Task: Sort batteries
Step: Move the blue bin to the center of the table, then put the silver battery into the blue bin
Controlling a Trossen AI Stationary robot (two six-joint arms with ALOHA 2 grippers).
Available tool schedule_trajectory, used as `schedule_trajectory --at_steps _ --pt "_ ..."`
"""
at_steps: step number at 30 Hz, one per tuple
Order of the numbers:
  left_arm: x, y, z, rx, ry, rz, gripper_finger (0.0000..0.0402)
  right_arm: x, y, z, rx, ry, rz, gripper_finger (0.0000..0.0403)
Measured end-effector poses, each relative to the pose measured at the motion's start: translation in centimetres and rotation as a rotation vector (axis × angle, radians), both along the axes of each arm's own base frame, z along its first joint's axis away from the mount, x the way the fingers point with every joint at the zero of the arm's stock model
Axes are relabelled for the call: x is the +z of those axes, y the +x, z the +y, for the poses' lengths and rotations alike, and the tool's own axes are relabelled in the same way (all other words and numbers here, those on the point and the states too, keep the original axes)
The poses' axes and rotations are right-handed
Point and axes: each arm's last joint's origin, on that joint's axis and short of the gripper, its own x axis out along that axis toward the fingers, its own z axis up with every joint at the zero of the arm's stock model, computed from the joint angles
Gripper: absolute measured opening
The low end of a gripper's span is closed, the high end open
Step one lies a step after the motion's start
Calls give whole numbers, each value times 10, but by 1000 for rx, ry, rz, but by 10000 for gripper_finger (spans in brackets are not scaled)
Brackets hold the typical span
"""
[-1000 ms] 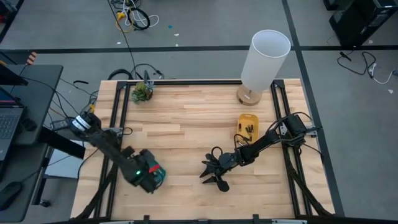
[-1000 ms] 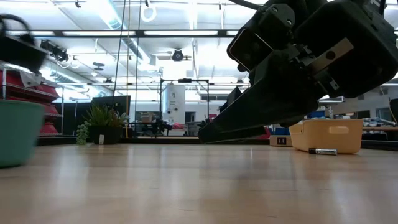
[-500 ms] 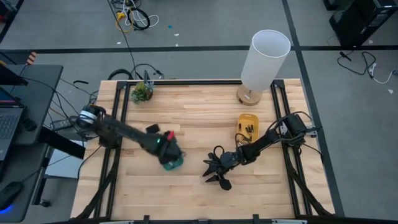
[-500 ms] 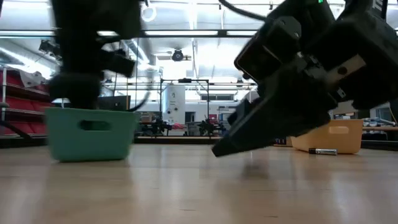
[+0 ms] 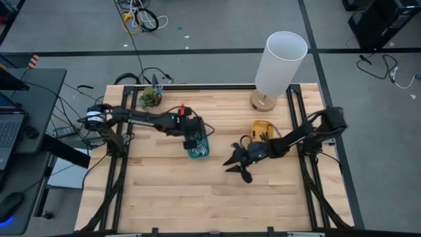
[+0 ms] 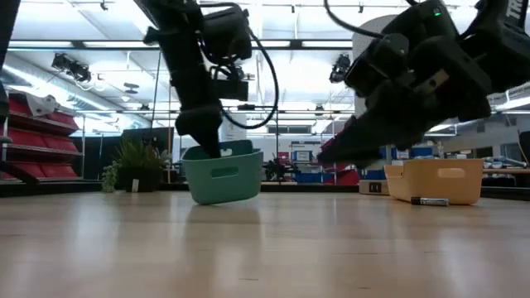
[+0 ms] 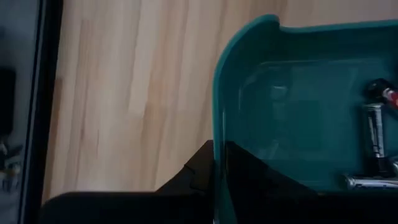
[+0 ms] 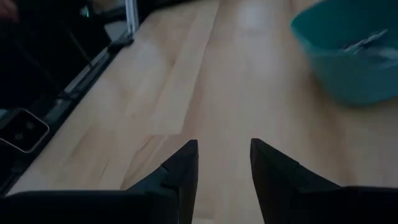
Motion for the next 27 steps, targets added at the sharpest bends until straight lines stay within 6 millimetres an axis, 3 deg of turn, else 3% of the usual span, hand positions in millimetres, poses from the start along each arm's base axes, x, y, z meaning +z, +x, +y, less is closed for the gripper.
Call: schedule_trajectory --at_steps 7,11,18,27 --pt "-10 6 21 -108 -53 23 44 30 -24 -24 -65 -8 -119 132" --pt "-24 9 21 -126 -81 71 44 40 -34 -35 -134 -36 -144 132" --pt "-24 12 20 -131 -80 65 50 51 -44 -45 -270 -114 -109 132" --pt "-10 23 19 -142 -67 19 138 65 -53 -53 -345 -175 -135 132"
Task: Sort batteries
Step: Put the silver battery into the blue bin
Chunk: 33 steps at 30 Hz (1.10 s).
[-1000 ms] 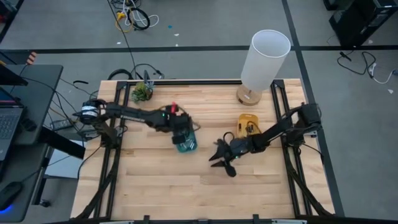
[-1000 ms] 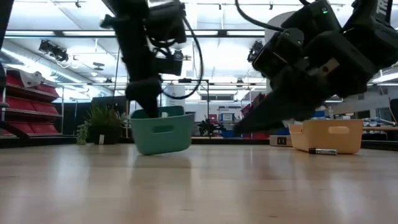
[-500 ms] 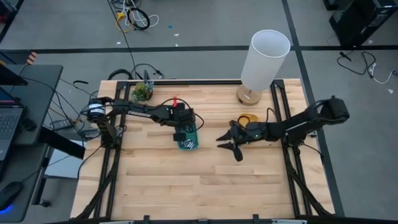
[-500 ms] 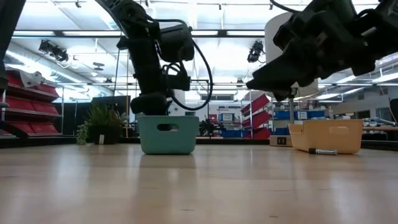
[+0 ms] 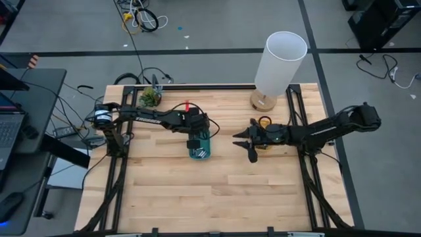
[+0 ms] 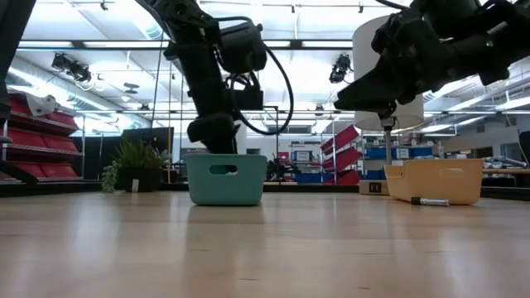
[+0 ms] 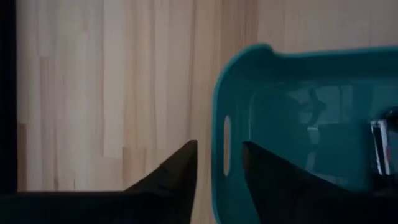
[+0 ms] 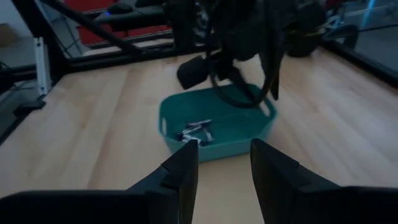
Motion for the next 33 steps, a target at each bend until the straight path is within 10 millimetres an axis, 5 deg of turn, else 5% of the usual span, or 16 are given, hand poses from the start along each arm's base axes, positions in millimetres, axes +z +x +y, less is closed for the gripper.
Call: schedule_trajectory --at_steps 10,19,26,33 --pt "5 -1 0 28 -1 -9 199 8 -12 -18 -111 -57 35 132" --pt "56 -2 1 -30 40 -167 198 14 -30 -31 -273 -69 99 132" --pt "88 -35 -3 15 38 -308 198 16 -46 -33 -347 -33 159 132" --pt "78 -79 -16 84 -15 -426 197 13 -63 -31 -372 33 276 110"
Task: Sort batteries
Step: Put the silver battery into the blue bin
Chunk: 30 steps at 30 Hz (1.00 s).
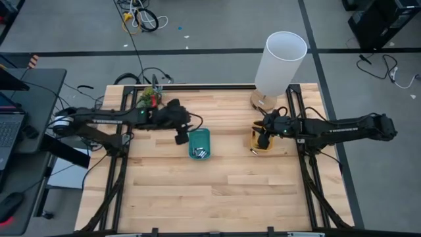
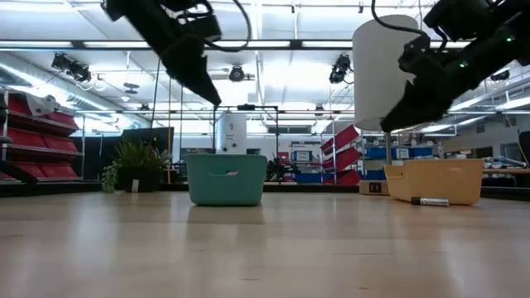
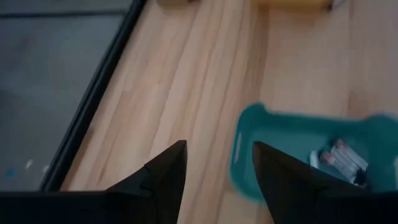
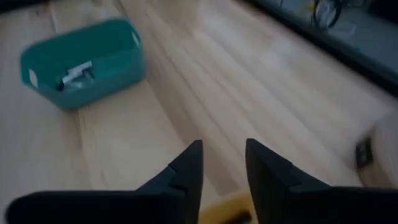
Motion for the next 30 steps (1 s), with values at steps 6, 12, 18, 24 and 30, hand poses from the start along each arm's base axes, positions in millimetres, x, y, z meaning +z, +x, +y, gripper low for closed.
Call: schedule_trajectory --at_steps 6,12,18,24,30 --pt "-22 -25 -8 37 -43 -134 197 4 -11 3 -17 80 109 34" --pt "-46 -34 -10 76 -66 -216 197 8 -19 5 -65 123 143 14" --pt "-56 -34 -10 91 -75 -272 197 13 -11 18 162 240 65 13" --pt "-49 -31 -9 77 -43 -350 197 13 1 41 300 281 15 1" --pt "-52 -32 -10 41 9 -453 197 -4 6 72 263 332 103 1"
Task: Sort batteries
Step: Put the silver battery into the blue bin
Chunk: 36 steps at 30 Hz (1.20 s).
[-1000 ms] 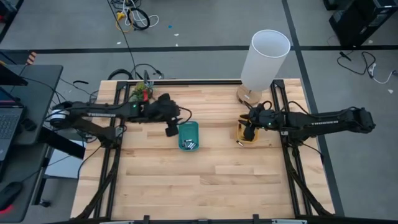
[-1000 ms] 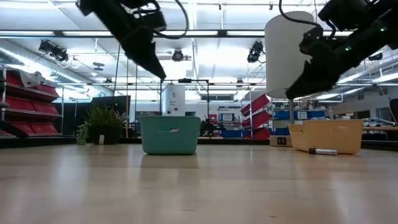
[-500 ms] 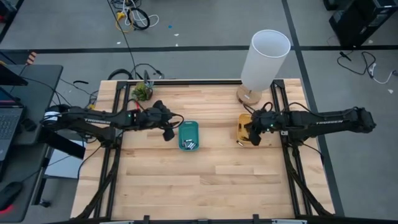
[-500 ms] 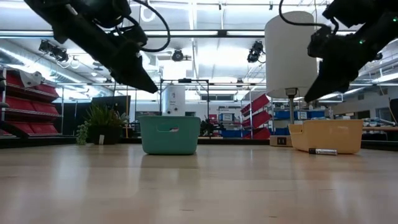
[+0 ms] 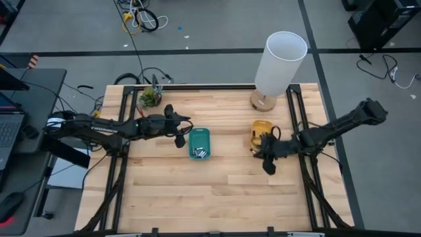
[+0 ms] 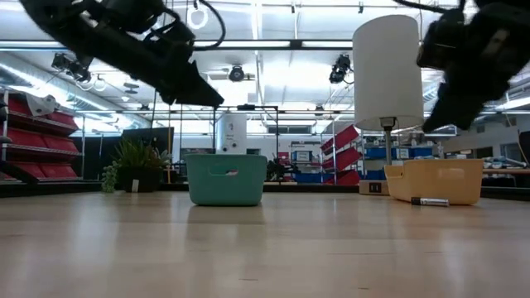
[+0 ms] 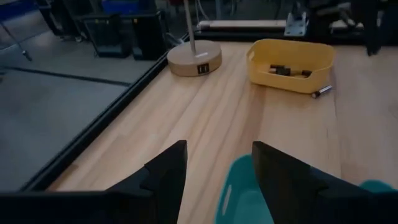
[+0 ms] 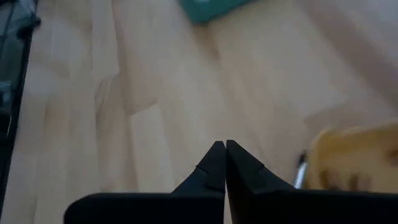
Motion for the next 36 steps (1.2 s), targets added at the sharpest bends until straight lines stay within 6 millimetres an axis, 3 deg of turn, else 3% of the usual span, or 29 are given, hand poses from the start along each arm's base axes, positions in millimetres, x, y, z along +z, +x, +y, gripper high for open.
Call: schedule_trajectory --at_steps 3,7,10,14,19,28,36 --pt "-13 -7 -2 -8 -5 -49 197 -4 -1 20 20 -26 -10 0" --pt "-31 -18 -3 -2 -9 -62 197 -12 -2 41 22 -189 -51 0" --pt "-35 -22 -2 32 1 -85 197 -26 -4 51 12 -310 -19 0" --pt "-35 -24 -2 42 7 -125 197 -42 -1 59 -24 -338 16 3" --pt "-35 -24 -2 39 17 -125 197 -58 4 63 -16 -332 77 36" --pt "-35 -24 -2 38 17 -123 197 -74 1 52 -168 -307 199 165" --pt "-35 -24 -2 38 11 -125 197 -80 4 44 -215 -329 239 164"
